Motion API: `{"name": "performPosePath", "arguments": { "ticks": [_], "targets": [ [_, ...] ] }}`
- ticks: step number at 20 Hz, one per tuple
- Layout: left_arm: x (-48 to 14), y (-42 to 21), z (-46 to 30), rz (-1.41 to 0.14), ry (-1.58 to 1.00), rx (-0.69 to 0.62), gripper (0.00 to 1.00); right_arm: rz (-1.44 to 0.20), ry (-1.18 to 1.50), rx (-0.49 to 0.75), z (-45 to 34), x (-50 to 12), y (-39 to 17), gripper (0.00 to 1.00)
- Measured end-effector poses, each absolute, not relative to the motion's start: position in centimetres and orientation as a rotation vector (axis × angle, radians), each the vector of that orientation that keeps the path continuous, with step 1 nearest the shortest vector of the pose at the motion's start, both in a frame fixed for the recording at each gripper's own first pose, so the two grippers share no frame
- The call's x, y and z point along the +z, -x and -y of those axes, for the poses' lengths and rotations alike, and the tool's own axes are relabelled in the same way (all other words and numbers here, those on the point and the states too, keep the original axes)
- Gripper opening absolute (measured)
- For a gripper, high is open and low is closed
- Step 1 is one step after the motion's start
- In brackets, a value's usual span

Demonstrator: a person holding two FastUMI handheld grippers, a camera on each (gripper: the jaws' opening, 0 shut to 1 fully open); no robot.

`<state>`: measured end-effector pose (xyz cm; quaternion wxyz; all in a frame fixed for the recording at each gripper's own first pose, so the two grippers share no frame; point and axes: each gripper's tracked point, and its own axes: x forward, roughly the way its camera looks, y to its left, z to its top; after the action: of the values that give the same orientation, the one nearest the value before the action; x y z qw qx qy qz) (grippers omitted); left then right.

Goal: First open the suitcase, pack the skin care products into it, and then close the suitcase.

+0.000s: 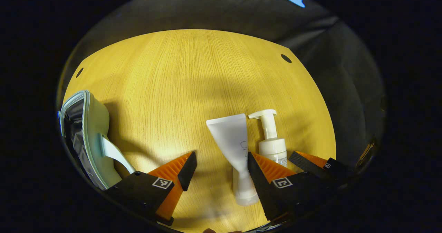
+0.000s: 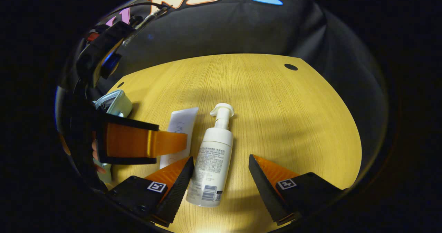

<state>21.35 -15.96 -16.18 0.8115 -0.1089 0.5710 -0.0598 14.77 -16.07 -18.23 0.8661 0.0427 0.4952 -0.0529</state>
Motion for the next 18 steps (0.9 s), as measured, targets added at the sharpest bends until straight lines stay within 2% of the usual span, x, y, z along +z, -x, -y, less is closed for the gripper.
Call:
{"name": "performPosePath", "arguments": {
  "ticks": [3, 5, 6, 8, 10, 13, 18],
  "targets": [
    [-16.3, -21.2, 15.7, -1.217, 0.197, -0.138, 0.83, -1.054, -0.101, -0.104, 15.9, -18.4, -14.9, 0.96],
    [-16.3, -20.7, 15.5, -1.224, 0.191, -0.157, 0.82, -1.056, -0.095, -0.106, 16.0, -18.5, -14.8, 0.90],
    [-16.1, -20.6, 15.5, -1.223, 0.197, -0.162, 0.78, -1.061, -0.091, -0.104, 16.1, -18.5, -14.7, 0.87],
    [-15.9, -20.5, 15.3, -1.229, 0.219, -0.155, 0.76, -1.076, -0.072, -0.109, 16.4, -19.0, -14.4, 0.74],
    [-16.1, -20.4, 15.4, -1.229, 0.252, -0.167, 0.80, -1.069, -0.055, -0.115, 16.6, -19.2, -14.7, 0.63],
    [-15.8, -19.8, 15.7, -1.245, 0.297, -0.179, 0.71, -1.065, -0.045, -0.117, 16.4, -18.9, -14.6, 0.60],
    [-15.7, -19.2, 15.7, -1.252, 0.379, -0.159, 0.65, -1.063, -0.030, -0.122, 16.4, -18.9, -14.5, 0.60]
  ]
}}
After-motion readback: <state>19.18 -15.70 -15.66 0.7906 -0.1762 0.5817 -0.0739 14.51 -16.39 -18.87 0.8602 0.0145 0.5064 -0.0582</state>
